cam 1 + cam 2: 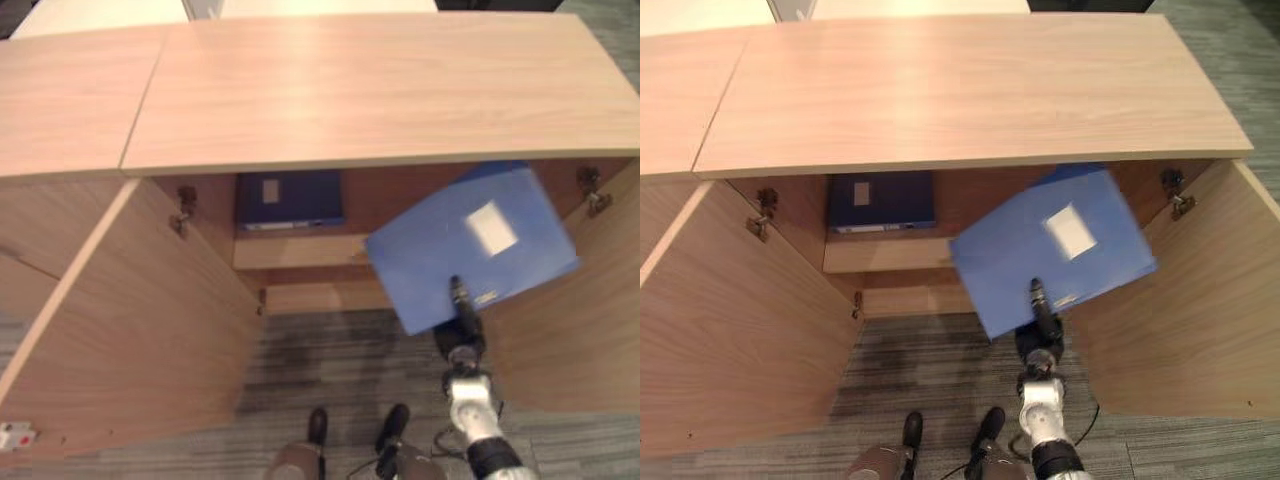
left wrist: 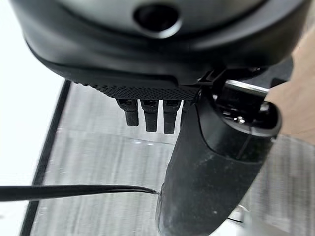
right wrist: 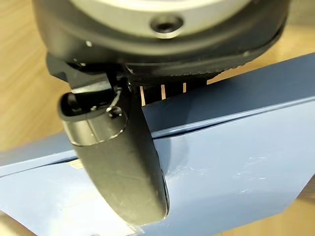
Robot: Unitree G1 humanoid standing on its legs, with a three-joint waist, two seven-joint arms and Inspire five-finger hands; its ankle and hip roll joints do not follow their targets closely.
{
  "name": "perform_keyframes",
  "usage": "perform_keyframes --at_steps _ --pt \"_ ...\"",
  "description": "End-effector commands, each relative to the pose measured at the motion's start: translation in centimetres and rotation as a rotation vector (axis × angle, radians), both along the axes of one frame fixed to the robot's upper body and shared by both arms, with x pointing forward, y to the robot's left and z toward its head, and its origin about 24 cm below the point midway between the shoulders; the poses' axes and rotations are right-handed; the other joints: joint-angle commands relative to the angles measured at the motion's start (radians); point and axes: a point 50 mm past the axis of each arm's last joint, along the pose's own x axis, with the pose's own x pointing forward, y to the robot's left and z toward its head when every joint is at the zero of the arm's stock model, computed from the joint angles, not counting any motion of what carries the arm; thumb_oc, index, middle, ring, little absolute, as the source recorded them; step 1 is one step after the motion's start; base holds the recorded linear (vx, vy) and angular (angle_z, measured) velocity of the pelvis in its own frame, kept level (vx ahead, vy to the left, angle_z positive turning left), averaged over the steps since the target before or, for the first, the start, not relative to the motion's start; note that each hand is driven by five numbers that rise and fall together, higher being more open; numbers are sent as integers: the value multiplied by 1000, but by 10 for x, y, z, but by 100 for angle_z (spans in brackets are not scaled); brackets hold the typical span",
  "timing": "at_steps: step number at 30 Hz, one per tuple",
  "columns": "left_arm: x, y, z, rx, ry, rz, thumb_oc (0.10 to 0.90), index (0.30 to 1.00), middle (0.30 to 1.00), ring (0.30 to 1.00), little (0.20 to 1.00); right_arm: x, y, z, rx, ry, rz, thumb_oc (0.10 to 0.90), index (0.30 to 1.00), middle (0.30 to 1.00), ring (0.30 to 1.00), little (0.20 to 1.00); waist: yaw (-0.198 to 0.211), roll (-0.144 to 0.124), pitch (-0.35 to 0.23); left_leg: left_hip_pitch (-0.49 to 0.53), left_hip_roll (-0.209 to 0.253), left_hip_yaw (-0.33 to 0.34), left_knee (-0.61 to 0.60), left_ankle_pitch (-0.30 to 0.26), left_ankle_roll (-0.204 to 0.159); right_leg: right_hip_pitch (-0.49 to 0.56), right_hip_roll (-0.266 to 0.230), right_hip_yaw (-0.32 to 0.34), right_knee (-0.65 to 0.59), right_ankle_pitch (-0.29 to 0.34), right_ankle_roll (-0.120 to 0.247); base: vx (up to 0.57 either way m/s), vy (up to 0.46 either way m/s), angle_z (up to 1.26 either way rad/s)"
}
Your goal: Put the empty folder in the office cabinet
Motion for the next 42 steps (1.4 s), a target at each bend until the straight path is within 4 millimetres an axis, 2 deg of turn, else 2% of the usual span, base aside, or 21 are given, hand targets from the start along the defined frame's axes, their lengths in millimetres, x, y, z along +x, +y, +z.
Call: perform_keyframes --at_steps 1,2,3,5,10,11,13,14,17,21,25,27,28,33,34,42 --pt "-21 21 6 89 69 -46 800 900 900 900 900 31 -12 76 -49 -322 -73 400 300 300 300 300 30 -13 -4 29 -47 -51 -42 -42 26 -2 -54 12 -7 13 85 17 -123 10" --pt "-18 26 7 103 62 -64 800 900 900 900 900 39 -25 89 -58 -332 -132 400 300 300 300 300 39 -15 0 12 -40 -62 -50 -33 18 -8 -53 5 -7 8 83 17 -96 14" --pt "-17 26 7 103 61 -65 800 900 900 900 900 40 -26 90 -58 -334 -133 400 300 300 300 300 39 -14 1 11 -39 -63 -51 -32 17 -9 -53 5 -7 8 83 12 -90 23" --pt "-11 31 8 121 49 -82 800 900 900 900 900 51 -38 106 -75 -326 -184 400 300 300 300 300 49 -16 10 -3 -32 -71 -63 -21 9 -19 -49 -3 -4 2 80 7 -79 30" --pt "3 41 12 145 4 -94 800 900 900 900 900 82 -48 151 -112 -310 -190 400 300 300 300 300 77 -24 27 -37 -15 -92 -103 10 -10 -54 -43 -17 9 -12 74 25 -88 12" --pt "6 44 13 154 -6 -94 800 900 900 900 900 86 -51 156 -113 -292 -195 400 300 300 300 300 80 -24 21 -34 -6 -106 -109 -6 -15 -51 -34 -4 8 -33 83 103 -100 4" --pt "17 50 16 173 -35 -106 800 900 900 900 900 98 -57 184 -155 -278 -197 400 300 300 300 300 93 -21 39 -55 -1 -119 -109 -2 -20 -70 -33 -12 28 -47 77 56 -96 21" --pt "18 50 15 172 -38 -106 800 900 900 900 900 99 -57 185 -156 -280 -197 400 300 300 300 300 92 -20 40 -56 -1 -119 -109 -2 -20 -73 -33 -12 30 -48 77 -8 -60 29" --pt "31 55 19 191 -70 -143 800 900 900 900 900 108 -63 224 -202 -289 -203 400 300 300 300 300 109 -13 60 -83 2 -135 -110 8 -24 -99 -34 -21 53 -62 72 -15 -55 14" --pt "40 58 21 205 -95 -181 800 900 900 900 900 113 -61 256 -195 -330 -200 400 300 300 300 300 129 -1 75 -113 3 -153 -111 19 -29 -130 -34 -35 76 -77 67 -8 -65 14" --pt "51 56 23 200 -144 -234 800 900 900 900 900 111 -72 287 -172 -370 -244 400 300 300 300 300 161 26 89 -149 3 -183 -113 35 -36 -157 -31 -61 90 -91 63 -10 -71 20" --pt "55 54 24 197 -156 -252 800 900 900 900 900 110 -73 294 -171 -386 -249 400 300 300 300 300 168 32 94 -159 3 -192 -113 38 -37 -163 -30 -67 92 -95 63 -9 -68 29" --pt "61 51 24 188 -181 -280 800 900 900 900 900 107 -77 303 -156 -423 -265 400 300 300 300 300 181 46 99 -172 1 -205 -113 44 -39 -172 -30 -79 97 -101 61 -10 -69 14" --pt "69 46 26 181 -211 -325 800 900 900 900 900 100 -86 312 -76 -498 -317 400 300 300 300 300 202 76 104 -201 -8 -234 -113 55 -40 -186 -29 -97 105 -114 61 -12 -52 23" --pt "74 44 27 182 -225 -342 800 900 900 900 900 97 -89 310 -19 -521 -343 400 300 300 300 300 211 90 107 -212 -13 -247 -113 59 -42 -193 -30 -104 110 -118 61 -7 -49 21" --pt "82 39 28 181 -251 -388 800 900 900 900 900 94 -94 297 75 -541 -393 400 300 300 300 300 216 124 108 -238 -33 -273 -113 68 -44 -213 -36 -118 120 -124 61 -3 -7 11"
